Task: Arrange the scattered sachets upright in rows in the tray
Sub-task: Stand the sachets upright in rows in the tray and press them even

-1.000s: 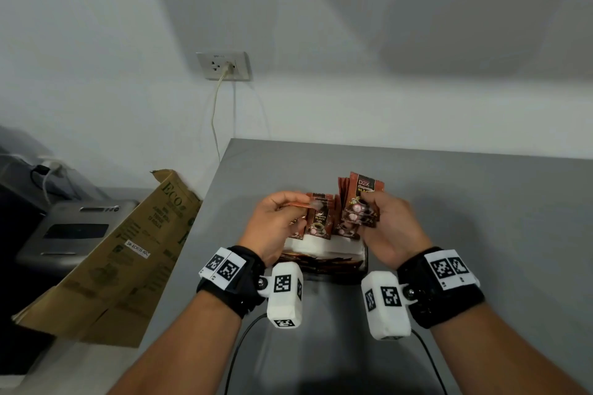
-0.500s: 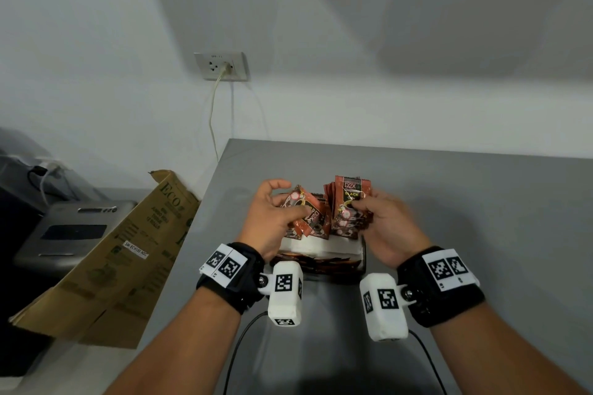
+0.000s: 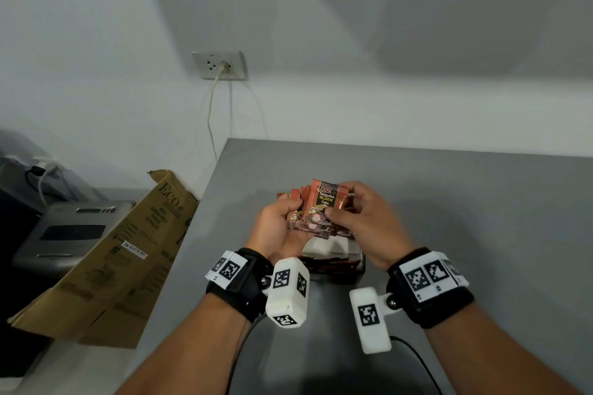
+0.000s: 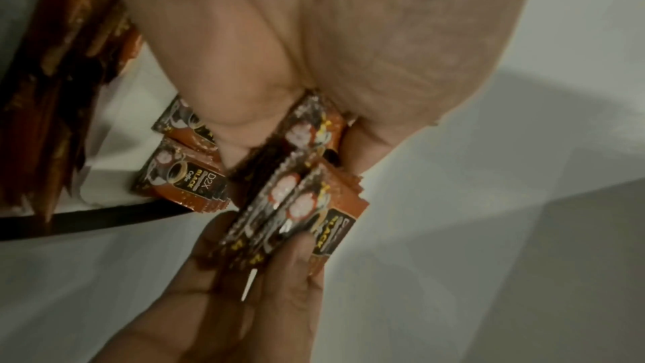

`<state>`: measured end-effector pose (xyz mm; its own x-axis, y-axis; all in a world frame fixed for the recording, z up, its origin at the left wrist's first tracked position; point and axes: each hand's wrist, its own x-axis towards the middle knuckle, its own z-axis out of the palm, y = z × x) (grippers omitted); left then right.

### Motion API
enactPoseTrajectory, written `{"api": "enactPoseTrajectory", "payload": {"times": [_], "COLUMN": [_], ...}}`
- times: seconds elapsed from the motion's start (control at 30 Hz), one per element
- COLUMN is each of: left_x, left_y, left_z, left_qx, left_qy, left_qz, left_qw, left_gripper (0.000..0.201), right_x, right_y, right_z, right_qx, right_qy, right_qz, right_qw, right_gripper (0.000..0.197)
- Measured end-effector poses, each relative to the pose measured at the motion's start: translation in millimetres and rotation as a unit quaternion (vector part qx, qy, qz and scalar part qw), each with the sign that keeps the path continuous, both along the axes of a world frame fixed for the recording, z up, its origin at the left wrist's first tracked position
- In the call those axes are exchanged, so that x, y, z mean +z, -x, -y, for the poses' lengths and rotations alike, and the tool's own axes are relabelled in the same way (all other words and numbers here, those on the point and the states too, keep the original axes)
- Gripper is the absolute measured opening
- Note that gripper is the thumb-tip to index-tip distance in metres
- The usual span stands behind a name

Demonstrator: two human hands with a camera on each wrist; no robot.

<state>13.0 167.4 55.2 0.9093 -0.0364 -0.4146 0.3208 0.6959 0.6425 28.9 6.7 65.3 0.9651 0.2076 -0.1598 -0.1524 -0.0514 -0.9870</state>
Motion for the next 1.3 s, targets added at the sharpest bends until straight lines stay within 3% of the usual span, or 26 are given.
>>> {"api": "enactPoseTrajectory", "payload": {"times": [0.17,0.23,0.3,0.4,0.43,0.5,0.57,0.63,0.73,0.87,0.93,1.17,1.3], "left_x": [2.6,-2.0,-4.4,-4.7,-5.2,-4.4,-1.8,2.1,4.8,1.4,1.3,-0.8,9.1], "left_y": [7.1,6.8,8.1,9.7,9.8,10.3,11.6,12.4,13.2,15.7,14.7,14.4,10.6], "left_z": [4.8,4.5,4.0,3.8,3.7,4.0,4.0,5.2,7.9,8.4,9.2,11.0,5.8], "left_qx": [-0.081,-0.092,-0.092,-0.086,-0.095,-0.115,-0.127,-0.132,-0.12,-0.085,-0.083,-0.075,-0.109], "left_qy": [0.003,-0.003,-0.002,0.028,0.035,0.028,0.02,0.017,0.017,0.052,0.072,0.074,0.082], "left_qz": [0.033,0.027,0.03,0.033,0.039,0.046,0.056,0.066,0.082,0.088,0.102,0.112,0.089], "left_qw": [0.996,0.995,0.995,0.995,0.994,0.992,0.99,0.989,0.989,0.991,0.989,0.988,0.987], "left_gripper": [0.043,0.054,0.05,0.035,0.03,0.026,0.031,0.036,0.04,0.082,0.09,0.09,0.063], "right_x": [11.8,15.5,16.3,23.4,27.3,31.8,33.4,34.6,36.5,33.2,33.0,28.4,25.9], "right_y": [6.2,8.0,7.4,4.9,4.9,4.3,2.5,0.4,1.2,0.2,-0.1,-2.7,-3.6], "right_z": [-5.4,-7.2,-7.4,-3.3,-3.4,-5.8,-7.9,-8.4,-10.4,-12.4,-11.5,-11.3,-10.7], "right_qx": [0.047,0.074,0.088,0.151,0.191,0.249,0.256,0.253,0.261,0.258,0.241,0.256,0.256], "right_qy": [0.088,0.194,0.296,0.294,0.319,0.388,0.414,0.404,0.395,0.4,0.398,0.336,0.329], "right_qz": [0.085,0.149,0.193,0.211,0.235,0.279,0.299,0.311,0.3,0.297,0.291,0.28,0.298], "right_qw": [0.991,0.967,0.931,0.92,0.898,0.843,0.821,0.822,0.828,0.828,0.836,0.862,0.859], "right_gripper": [0.031,0.028,0.044,0.093,0.104,0.111,0.097,0.082,0.077,0.075,0.071,0.071,0.07]}}
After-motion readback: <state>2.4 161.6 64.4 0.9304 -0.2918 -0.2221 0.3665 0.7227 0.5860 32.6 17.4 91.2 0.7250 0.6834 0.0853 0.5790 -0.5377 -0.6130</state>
